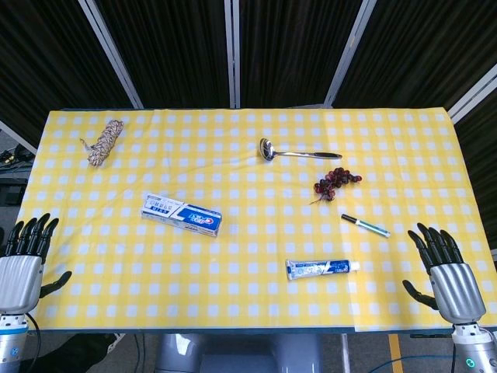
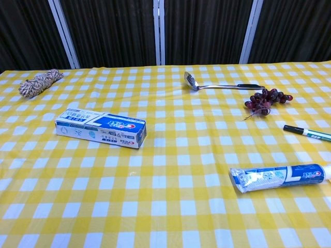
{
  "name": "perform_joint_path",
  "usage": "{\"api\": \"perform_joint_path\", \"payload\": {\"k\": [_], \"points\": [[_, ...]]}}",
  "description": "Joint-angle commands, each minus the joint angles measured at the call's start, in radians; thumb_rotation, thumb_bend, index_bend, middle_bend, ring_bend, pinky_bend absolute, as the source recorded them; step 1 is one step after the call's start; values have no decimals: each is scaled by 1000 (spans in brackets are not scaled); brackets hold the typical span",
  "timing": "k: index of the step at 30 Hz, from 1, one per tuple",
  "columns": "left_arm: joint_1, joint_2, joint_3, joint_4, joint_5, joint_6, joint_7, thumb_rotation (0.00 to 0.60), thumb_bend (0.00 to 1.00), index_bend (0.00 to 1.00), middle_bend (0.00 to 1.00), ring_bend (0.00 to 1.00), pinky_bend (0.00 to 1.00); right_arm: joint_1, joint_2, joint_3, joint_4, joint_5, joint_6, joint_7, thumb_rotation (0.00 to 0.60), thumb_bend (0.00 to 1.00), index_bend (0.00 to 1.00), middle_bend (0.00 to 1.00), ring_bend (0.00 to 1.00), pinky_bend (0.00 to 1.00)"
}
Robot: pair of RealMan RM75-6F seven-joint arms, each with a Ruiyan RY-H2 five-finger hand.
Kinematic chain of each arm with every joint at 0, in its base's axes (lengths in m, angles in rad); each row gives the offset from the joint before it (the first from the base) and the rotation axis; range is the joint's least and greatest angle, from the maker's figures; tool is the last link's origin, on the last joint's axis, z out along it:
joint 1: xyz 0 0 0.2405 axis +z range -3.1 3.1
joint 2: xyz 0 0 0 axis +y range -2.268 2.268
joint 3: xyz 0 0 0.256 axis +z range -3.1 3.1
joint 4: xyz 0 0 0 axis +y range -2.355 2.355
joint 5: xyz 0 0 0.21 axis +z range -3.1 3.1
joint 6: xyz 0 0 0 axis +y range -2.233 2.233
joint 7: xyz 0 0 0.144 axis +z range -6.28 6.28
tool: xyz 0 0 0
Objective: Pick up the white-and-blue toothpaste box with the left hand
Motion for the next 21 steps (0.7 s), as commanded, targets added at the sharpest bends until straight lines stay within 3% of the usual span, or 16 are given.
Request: {"api": "perform_joint_path", "payload": {"k": [1,21], "points": [[0,0,1,0,1,-1,2,600,0,0,0,0,0,-1,0,0,1,0,0,1,600,117,36,0,0,0],[-12,-3,10,1,8,-26,16,600,0,0,0,0,0,-2,7,4,-4,5,6,13,600,117,37,0,0,0]]}}
